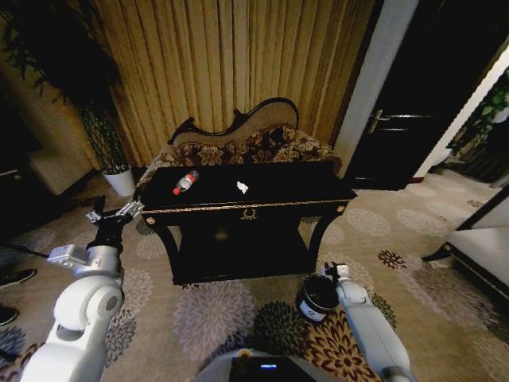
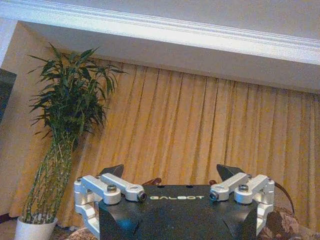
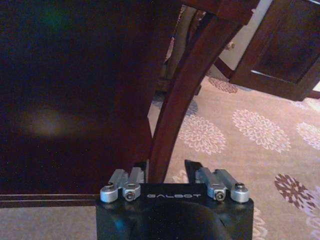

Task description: Move to the front of the table and place the trash on the table into the trash bin.

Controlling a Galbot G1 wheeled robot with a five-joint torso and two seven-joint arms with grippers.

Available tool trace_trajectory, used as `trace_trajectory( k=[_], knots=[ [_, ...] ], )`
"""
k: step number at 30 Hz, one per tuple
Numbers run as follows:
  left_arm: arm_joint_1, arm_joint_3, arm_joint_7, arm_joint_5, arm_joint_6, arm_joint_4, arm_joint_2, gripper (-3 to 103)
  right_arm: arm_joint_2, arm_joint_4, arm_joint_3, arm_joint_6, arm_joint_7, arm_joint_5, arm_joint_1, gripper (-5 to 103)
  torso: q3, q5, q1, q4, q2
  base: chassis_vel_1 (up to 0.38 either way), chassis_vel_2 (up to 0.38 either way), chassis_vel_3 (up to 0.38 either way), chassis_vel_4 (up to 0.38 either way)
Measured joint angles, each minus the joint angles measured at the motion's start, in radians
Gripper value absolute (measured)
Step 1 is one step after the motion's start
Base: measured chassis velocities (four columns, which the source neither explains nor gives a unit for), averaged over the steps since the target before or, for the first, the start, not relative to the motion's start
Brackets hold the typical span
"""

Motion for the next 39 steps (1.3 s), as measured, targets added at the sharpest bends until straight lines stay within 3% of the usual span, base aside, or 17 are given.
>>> trace_trajectory(
  k=[1,4,8,10,14,16,26,39],
  knots=[
    [-0.001,0.001,0.000,0.000,0.000,0.000,0.002,100,0.002,0.000,0.000,0.000,0.000,0.000,0.002,42,0.000,0.0000,0.000,0.0000,0.000,0.000,0.000,0.000,0.000],
    [-0.004,0.001,0.000,-0.001,0.000,0.002,0.009,100,0.003,0.001,0.000,0.002,0.000,0.001,0.009,59,0.000,0.0000,0.000,0.0001,0.000,0.000,0.000,0.000,0.000],
    [-0.005,0.001,0.000,-0.002,0.000,0.003,0.012,100,0.000,0.025,0.003,0.008,0.000,0.012,0.004,70,0.000,0.0003,0.000,0.0000,0.000,0.000,0.000,0.000,0.000],
    [-0.004,0.003,0.000,-0.002,0.000,0.003,0.012,100,-0.007,0.102,0.004,0.024,0.000,0.060,-0.018,81,0.000,0.0001,0.000,-0.0001,0.000,0.000,0.000,0.000,0.000],
    [-0.005,0.008,-0.001,-0.001,0.000,0.004,0.011,100,-0.010,0.197,-0.002,0.040,0.000,0.095,-0.042,91,0.000,0.0001,0.000,-0.0002,0.000,0.000,0.000,0.000,0.000],
    [-0.005,0.013,-0.001,0.001,0.000,0.005,0.012,100,-0.011,0.336,-0.008,0.046,0.000,0.154,-0.063,99,0.000,-0.0002,0.000,0.0000,0.000,0.000,0.000,0.000,0.000],
    [0.003,0.020,0.010,0.008,-0.013,0.016,0.008,100,-0.017,0.732,-0.103,0.018,0.000,0.372,-0.066,100,0.000,-0.0001,0.000,0.0001,0.000,0.000,0.000,0.000,0.000],
    [0.015,0.000,0.015,0.016,-0.025,0.071,0.014,100,-0.029,0.872,-0.164,0.020,0.000,0.474,-0.027,100,0.000,0.0000,0.000,0.0000,0.000,0.000,0.000,0.000,0.000]
  ],
)
